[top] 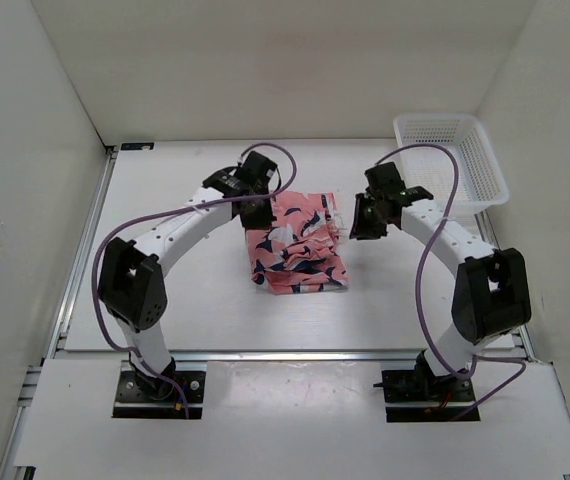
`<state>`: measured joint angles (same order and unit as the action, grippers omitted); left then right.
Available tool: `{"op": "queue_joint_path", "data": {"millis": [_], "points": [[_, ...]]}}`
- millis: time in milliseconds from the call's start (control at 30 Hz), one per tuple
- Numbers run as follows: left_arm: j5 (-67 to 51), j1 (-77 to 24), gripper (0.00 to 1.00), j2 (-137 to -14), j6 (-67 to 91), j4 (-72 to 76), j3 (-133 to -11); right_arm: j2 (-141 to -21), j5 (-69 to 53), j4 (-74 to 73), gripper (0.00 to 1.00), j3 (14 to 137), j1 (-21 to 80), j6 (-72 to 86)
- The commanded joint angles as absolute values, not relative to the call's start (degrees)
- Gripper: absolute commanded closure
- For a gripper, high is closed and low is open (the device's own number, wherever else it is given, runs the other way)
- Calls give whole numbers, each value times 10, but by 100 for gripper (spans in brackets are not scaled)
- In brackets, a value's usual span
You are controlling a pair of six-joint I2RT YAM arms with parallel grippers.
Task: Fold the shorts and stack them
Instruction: Fold the shorts
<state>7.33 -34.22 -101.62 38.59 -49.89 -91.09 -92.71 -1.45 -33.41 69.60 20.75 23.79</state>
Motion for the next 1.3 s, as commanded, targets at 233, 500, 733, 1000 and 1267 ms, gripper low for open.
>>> {"op": "queue_joint_path", "data": {"millis": [233,500,733,1000,1267], "points": [[6,-344,90,-1084,400,-408,-807,-1058,-122,-287,77,777,293,271],[11,-344,90,-1104,383,-403,-802,-1138,-88,-253,87,751,294,299],[-25,-303,90,-1005,331,-417,-824,-1029,-28,-310,79,773,294,284],[14,-271,63,-903,269,-537,-993,-833,197,-420,1,844,287,248],[117,-205,7,-739,257,-555,-974,-687,375,-488,1,823,239,253]]}}
